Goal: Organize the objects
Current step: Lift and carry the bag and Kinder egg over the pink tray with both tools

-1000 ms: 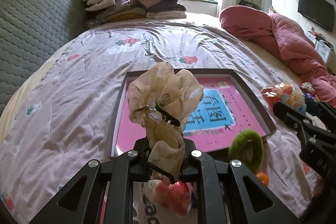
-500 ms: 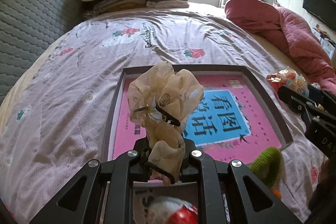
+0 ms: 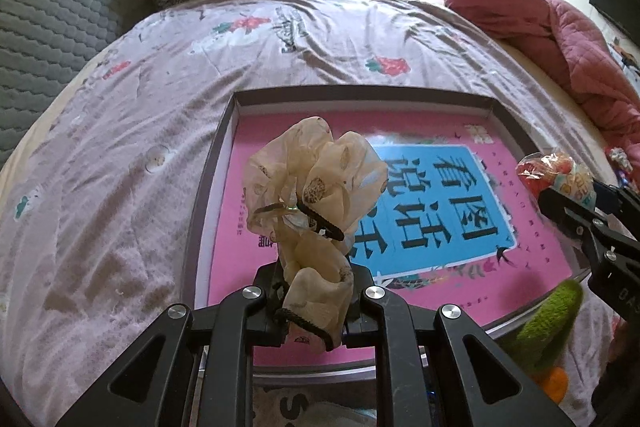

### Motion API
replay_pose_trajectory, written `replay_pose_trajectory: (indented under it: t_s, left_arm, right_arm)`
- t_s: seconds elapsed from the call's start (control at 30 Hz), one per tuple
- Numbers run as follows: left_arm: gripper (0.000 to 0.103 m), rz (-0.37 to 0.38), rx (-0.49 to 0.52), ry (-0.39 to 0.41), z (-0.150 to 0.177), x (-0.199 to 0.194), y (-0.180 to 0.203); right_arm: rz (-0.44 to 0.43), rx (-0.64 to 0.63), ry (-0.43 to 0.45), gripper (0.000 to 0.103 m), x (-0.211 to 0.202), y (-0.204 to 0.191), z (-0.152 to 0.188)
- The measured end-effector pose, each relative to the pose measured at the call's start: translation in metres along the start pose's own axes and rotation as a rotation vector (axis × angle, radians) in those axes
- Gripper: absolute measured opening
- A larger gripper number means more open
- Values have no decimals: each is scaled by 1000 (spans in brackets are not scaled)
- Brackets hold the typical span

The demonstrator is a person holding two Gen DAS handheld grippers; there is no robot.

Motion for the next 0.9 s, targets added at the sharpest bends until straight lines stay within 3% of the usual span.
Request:
replay_pose_trajectory:
  t_s: [0.27, 0.73, 0.9]
  left_arm:
    - [21, 8, 3, -23, 6, 7, 0]
    - [31, 30, -13, -64, 10, 10, 0]
    - [45, 51, -24, -65, 10, 7, -1]
  right_arm:
    - [-19, 2, -59, 53, 15, -4, 12]
    - [-26, 24, -78, 54, 20, -2, 15]
    - [-19, 30, -86, 55, 19, -1, 15]
Point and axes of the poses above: each gripper's, at about its wrist camera, not at the fingertips, and x roughly the way its jaws point, y to its right, z to its underside, the point moved 2 cm from there along x, roughly the way its jaws point, and after that the axes turned 6 degrees about z, right-handed, at the moved point
